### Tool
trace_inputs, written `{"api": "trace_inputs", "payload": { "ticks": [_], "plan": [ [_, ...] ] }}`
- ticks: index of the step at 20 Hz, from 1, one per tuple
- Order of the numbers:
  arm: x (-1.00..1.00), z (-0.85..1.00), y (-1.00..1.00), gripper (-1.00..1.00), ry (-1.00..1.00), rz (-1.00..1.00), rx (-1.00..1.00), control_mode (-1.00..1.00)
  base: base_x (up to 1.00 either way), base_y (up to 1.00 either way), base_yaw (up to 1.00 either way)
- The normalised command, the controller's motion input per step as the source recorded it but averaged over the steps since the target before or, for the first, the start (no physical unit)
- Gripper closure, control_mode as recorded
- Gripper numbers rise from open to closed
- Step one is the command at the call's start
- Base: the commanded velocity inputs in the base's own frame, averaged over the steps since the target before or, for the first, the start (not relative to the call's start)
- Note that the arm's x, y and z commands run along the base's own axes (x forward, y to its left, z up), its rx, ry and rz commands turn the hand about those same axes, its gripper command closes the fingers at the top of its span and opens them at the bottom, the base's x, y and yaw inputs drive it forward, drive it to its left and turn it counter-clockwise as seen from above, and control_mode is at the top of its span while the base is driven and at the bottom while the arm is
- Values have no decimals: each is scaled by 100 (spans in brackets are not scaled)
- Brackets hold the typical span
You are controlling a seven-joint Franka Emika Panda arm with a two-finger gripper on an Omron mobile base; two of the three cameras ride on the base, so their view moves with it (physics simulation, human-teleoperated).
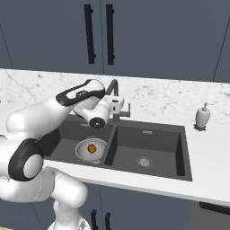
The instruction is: Put the colander in the sink, put the peach in the colander, and turn on the sink faucet and pour water over the colander.
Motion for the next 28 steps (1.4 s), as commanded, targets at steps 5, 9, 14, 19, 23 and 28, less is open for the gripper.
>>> {"api": "trace_inputs", "payload": {
  "ticks": [5, 9, 14, 19, 23, 28],
  "plan": [
    [10, 0, 0, -100, 1, 0, 0, -100, 0, 0, 0],
    [11, 0, 0, -100, 0, 0, 0, -100, 0, 0, 0],
    [4, 0, 0, -100, 0, 0, 0, -100, 0, 0, 0],
    [2, 0, 0, -100, 0, 0, 0, -100, 0, 0, 0],
    [1, 0, 0, -100, 0, 0, 0, -100, 0, 0, 0],
    [0, 0, 0, -100, 0, 0, 0, -100, 0, 0, 0]
  ]
}}
